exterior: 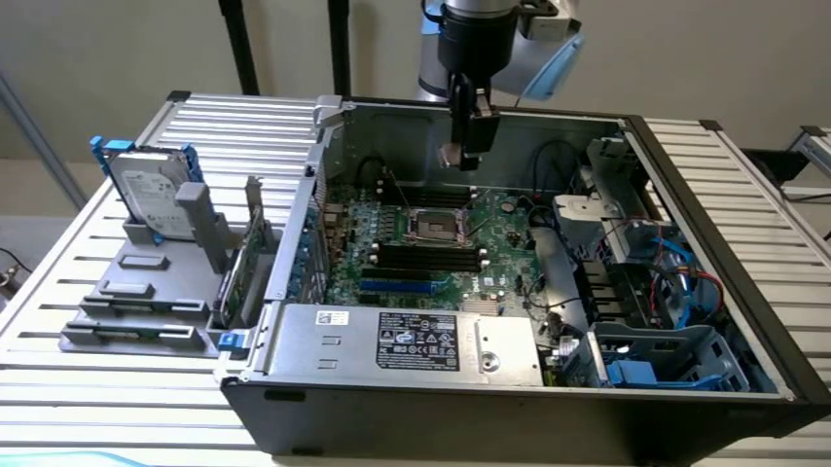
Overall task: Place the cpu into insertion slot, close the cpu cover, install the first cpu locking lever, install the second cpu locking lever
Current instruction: 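Place the cpu into insertion slot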
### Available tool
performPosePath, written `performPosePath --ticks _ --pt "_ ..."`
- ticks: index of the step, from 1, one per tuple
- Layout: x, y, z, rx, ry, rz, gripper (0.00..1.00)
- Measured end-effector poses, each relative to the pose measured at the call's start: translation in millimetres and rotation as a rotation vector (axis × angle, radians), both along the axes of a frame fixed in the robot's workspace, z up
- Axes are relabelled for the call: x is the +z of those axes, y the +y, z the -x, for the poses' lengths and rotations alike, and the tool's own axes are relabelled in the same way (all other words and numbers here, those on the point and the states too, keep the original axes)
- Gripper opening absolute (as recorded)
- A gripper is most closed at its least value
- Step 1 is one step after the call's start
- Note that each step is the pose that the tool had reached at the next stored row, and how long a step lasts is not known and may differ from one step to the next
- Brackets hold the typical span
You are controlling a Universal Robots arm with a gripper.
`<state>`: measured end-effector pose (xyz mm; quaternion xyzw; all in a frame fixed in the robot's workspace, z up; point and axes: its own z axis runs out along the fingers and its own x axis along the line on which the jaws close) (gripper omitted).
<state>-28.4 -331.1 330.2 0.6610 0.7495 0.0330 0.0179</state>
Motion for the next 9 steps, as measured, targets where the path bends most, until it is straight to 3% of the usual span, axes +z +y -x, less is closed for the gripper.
performPosePath --ticks 9 --pt "-1.9 0.0 0.0 -0.08 0.029 -0.0028 0.55"
